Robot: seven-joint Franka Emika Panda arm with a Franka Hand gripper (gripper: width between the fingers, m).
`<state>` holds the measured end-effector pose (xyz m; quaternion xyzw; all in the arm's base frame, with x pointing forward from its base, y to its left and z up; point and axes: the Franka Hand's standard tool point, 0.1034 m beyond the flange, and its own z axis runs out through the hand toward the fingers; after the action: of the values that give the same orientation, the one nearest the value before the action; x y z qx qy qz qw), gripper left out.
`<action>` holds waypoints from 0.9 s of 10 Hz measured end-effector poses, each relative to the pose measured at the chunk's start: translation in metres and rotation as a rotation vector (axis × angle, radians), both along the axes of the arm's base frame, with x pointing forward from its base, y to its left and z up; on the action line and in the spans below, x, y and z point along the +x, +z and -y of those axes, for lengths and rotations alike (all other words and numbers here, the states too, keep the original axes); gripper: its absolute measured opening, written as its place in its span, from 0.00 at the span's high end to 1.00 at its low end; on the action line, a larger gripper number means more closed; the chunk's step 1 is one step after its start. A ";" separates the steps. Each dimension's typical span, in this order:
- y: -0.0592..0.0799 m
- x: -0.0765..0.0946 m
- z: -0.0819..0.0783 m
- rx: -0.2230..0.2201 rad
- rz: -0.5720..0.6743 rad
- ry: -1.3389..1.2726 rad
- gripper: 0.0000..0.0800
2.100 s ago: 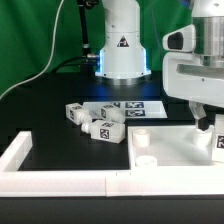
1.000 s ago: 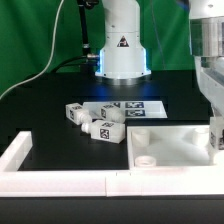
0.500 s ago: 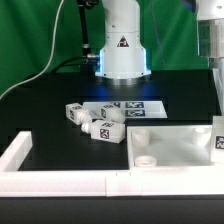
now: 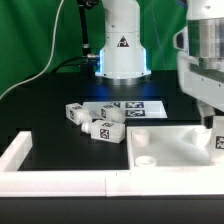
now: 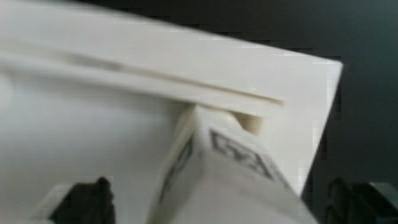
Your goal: Assemble one leg
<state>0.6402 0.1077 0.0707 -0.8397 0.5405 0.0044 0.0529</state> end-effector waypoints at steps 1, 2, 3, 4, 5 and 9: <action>0.000 0.000 0.000 -0.006 0.008 0.070 0.19; 0.000 0.000 0.002 -0.011 0.014 0.135 0.19; 0.000 0.000 0.001 -0.042 0.023 0.285 0.19; 0.000 0.000 -0.003 -0.102 0.037 0.553 0.19; 0.001 0.004 -0.004 -0.127 0.063 0.689 0.19; 0.000 0.004 -0.002 -0.126 0.061 0.655 0.54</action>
Offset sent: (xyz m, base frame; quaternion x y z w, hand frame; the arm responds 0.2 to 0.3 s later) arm -0.0003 0.0168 0.0024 -0.0369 0.0562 -0.4887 0.8699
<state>0.6442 0.1102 0.0707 -0.9702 0.2392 -0.0371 0.0127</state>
